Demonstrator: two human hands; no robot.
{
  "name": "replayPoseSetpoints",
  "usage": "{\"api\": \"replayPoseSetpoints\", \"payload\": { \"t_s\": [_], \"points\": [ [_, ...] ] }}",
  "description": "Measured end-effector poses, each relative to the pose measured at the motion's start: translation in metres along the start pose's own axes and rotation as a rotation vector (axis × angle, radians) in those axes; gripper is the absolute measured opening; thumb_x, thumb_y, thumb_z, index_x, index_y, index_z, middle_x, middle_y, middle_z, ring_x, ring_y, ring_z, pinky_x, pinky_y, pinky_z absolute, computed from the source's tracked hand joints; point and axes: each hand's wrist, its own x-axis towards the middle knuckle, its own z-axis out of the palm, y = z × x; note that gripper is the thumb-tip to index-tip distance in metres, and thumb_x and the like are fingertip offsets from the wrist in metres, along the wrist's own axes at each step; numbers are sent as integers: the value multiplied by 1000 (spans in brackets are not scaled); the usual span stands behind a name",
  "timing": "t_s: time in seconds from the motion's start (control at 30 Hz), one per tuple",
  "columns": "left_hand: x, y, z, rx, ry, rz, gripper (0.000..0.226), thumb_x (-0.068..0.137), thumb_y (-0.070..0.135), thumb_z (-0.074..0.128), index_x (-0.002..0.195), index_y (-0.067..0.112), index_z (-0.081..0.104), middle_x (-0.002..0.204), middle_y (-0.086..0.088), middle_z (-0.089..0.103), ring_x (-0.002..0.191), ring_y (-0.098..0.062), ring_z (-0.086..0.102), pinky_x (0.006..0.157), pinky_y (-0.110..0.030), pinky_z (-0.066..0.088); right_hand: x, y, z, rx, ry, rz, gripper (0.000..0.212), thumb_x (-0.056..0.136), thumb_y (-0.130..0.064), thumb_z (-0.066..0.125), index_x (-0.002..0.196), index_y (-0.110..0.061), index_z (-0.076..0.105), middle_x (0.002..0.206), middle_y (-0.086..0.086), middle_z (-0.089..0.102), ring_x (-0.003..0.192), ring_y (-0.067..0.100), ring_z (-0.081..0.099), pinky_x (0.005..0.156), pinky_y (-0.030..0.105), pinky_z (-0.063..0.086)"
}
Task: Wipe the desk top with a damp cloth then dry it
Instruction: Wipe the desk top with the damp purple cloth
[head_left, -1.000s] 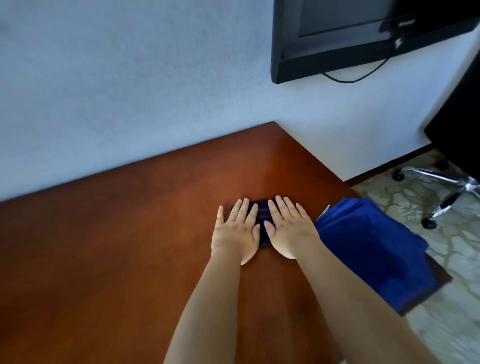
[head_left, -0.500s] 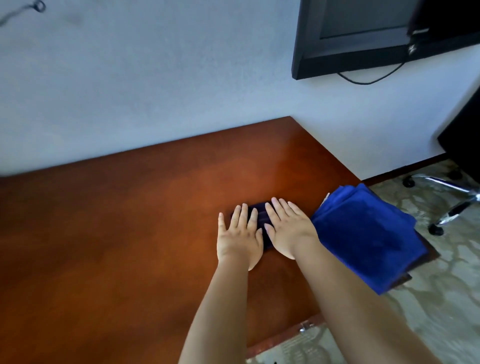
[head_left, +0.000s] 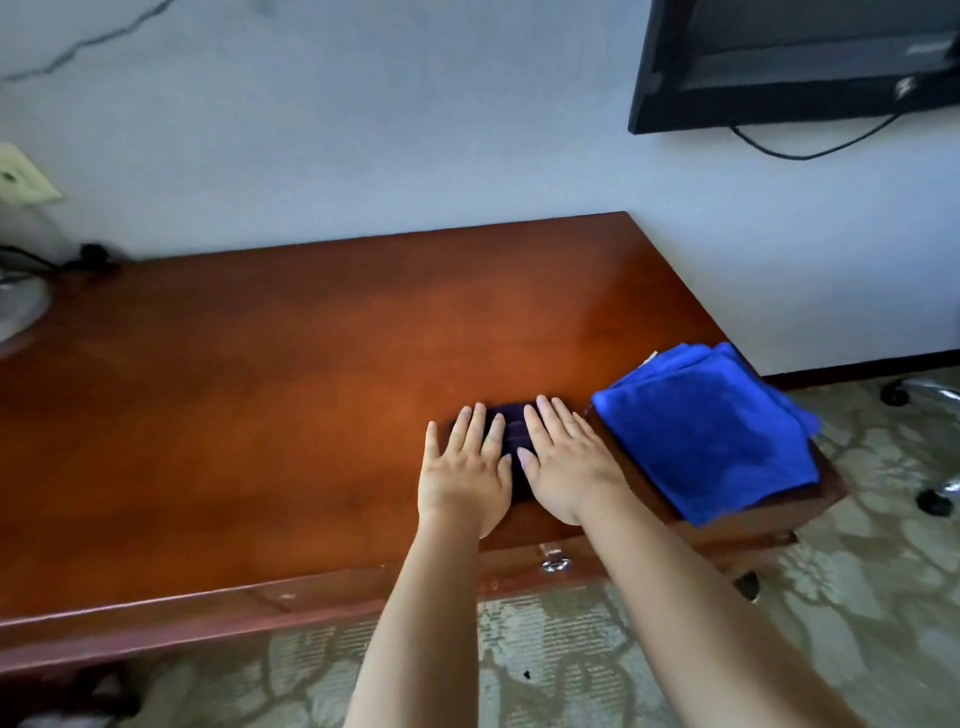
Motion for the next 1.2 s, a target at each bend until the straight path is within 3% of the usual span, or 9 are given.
{"api": "replayPoseSetpoints", "payload": {
  "t_s": [0.3,0.47,0.7,0.8,0.9,1.0,1.2],
  "points": [
    [-42,24,10,-10,-1,-32,55,104,39,8,154,22,-8,161,1,-15,147,-14,-16,119,-48,-7,-50,10,17,62,24,-56,61,103,-43,9,153,-11,-7,160,5,-13,147,17,-13,120,33,-6],
    [-38,20,10,-13,35,-25,55,104,39,10,154,24,-5,162,3,-13,147,-11,-15,119,-47,-9,-40,15,23,49,112,-117,93,71,-51,-25,153,-14,-2,161,4,-6,148,16,-8,119,33,-5],
    [-12,1,5,-10,53,-42,55,103,40,8,154,25,-4,162,4,-11,147,-10,-14,119,-46,-8,-7,10,19,65,153,-137,92,73,-51,-23,154,-16,2,162,3,-2,148,16,-5,119,32,-5],
    [18,-16,-1,-13,64,-40,55,103,40,8,154,25,-4,162,3,-11,148,-11,-14,119,-46,-7,28,9,12,69,164,-147,76,88,-51,-11,154,-16,4,162,3,0,148,16,-4,120,33,-3],
    [55,-34,-8,-16,73,-30,54,103,40,7,154,25,-4,162,3,-10,148,-11,-14,119,-46,-8,68,6,3,56,185,-140,72,92,-50,-7,154,-16,6,162,3,2,148,16,-2,120,33,-1],
    [95,-54,-16,-7,83,-2,55,103,41,6,154,25,-4,162,3,-10,148,-11,-14,119,-46,-8,107,5,-8,53,176,-118,58,103,-42,14,154,-17,5,162,2,2,148,16,-2,120,33,-1],
    [185,-90,-38,16,88,60,54,103,42,6,154,26,-5,162,2,-10,148,-13,-14,119,-48,-7,193,6,-30,38,175,-54,57,103,-42,13,154,-19,4,162,1,1,148,16,-3,119,33,-2]
  ]
}}
